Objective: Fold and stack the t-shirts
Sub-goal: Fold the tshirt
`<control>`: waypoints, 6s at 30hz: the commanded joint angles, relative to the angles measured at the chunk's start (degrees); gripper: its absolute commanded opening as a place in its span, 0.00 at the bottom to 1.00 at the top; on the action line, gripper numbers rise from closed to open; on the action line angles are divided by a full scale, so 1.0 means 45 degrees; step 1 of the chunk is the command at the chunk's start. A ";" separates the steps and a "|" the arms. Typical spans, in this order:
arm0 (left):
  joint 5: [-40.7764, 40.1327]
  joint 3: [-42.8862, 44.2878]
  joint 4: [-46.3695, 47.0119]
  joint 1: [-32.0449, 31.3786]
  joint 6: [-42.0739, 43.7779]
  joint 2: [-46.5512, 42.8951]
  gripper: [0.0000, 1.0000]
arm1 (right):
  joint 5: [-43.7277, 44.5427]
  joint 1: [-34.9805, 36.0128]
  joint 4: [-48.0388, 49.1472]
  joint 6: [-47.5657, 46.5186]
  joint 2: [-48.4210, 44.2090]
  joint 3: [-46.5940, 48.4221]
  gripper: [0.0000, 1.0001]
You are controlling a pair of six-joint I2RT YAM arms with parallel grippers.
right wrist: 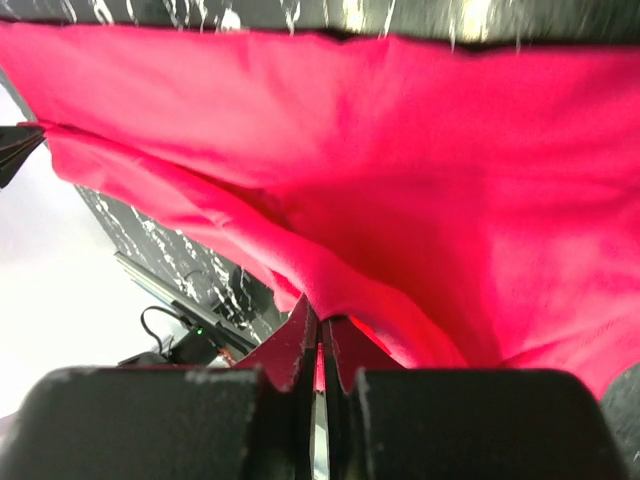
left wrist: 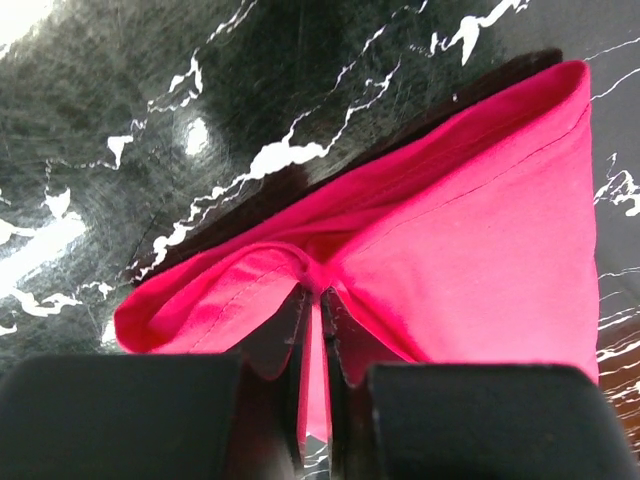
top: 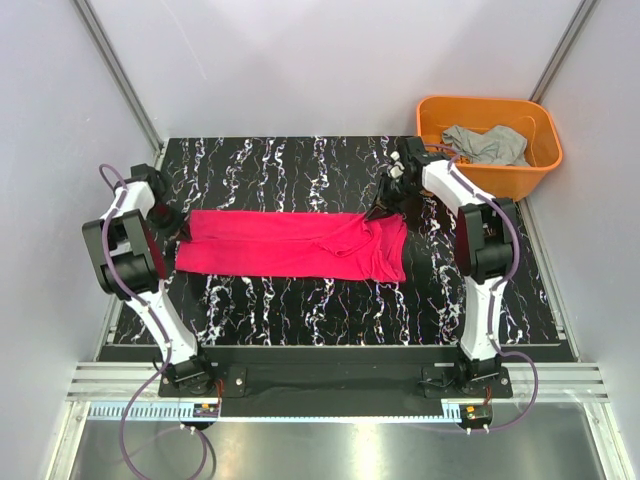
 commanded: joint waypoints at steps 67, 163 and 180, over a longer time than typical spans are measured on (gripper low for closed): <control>0.1856 -0.4230 0.2400 -0.0468 0.2819 -0.2150 0.35 | 0.6400 0.0712 0.0592 -0.1815 -0.4030 -0.8109 0.12; 0.5724 -0.3195 0.3689 -0.8672 0.2741 -0.0373 0.54 | 0.6556 -0.0653 0.2174 -0.0936 -0.5826 -1.0237 0.00; 0.5021 -0.0579 0.1660 -0.8302 0.3503 -0.4024 0.67 | 0.6087 -0.0696 -0.0989 0.1325 -0.7234 -0.6118 0.59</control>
